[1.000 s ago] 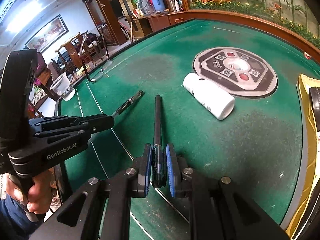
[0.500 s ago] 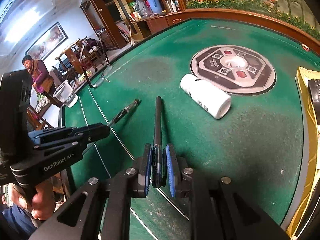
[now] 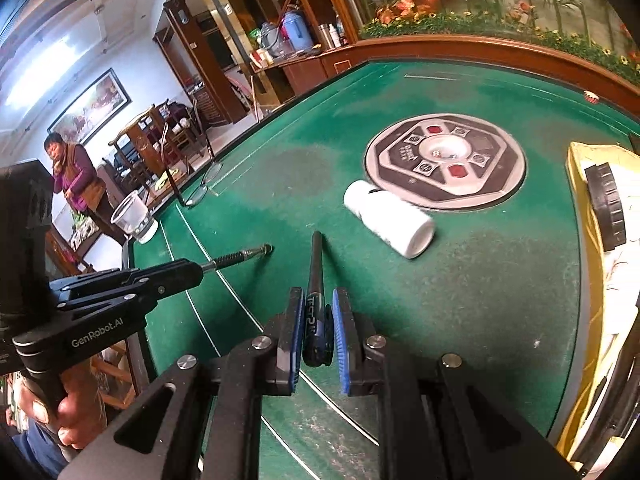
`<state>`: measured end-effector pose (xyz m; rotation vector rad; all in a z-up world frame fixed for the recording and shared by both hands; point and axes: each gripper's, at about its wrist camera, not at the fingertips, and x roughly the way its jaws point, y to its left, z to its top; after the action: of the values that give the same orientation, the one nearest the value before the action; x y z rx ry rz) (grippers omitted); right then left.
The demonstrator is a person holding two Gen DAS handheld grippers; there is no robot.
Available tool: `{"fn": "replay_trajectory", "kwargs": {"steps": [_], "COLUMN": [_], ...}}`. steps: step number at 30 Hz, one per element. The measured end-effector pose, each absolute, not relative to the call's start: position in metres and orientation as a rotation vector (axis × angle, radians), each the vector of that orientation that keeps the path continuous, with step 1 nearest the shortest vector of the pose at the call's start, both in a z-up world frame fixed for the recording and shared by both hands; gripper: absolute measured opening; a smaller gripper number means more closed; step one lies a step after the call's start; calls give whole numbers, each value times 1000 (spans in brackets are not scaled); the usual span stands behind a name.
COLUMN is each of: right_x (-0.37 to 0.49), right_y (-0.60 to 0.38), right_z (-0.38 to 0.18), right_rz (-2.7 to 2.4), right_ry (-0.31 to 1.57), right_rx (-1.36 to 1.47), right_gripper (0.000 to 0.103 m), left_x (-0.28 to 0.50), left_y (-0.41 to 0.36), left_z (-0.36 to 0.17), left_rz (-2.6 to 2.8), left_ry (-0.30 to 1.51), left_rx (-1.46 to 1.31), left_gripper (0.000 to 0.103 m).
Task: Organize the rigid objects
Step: 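Carry the clear pen and black pen over the tray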
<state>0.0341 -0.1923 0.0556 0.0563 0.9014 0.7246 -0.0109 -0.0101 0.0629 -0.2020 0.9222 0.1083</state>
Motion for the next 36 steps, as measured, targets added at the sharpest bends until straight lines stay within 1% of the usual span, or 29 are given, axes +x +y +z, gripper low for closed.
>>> {"fn": "replay_trajectory", "kwargs": {"steps": [14,19,25,30,36], "right_x": [46,53,60,63,56], "right_y": [-228,-253,-281,-290,-272], "right_z": [77,89,97,92,83], "right_rz": [691,655,598,580,619], "right_ry": [839,803,769,782,817], "right_rx": [155,212,264,273,221], "right_gripper": [12,10,10,10,10], "left_x": [-3,1,4,3,-1], "left_y": [-32,-43,-62,-71,-63], "left_z": [75,83,89,89,83], "left_rz": [77,54,21,3,5], "left_ry": [909,897,890,887,896], "left_rx": [-178,-165,-138,-123,-141], "left_gripper": [9,9,9,9,9]}}
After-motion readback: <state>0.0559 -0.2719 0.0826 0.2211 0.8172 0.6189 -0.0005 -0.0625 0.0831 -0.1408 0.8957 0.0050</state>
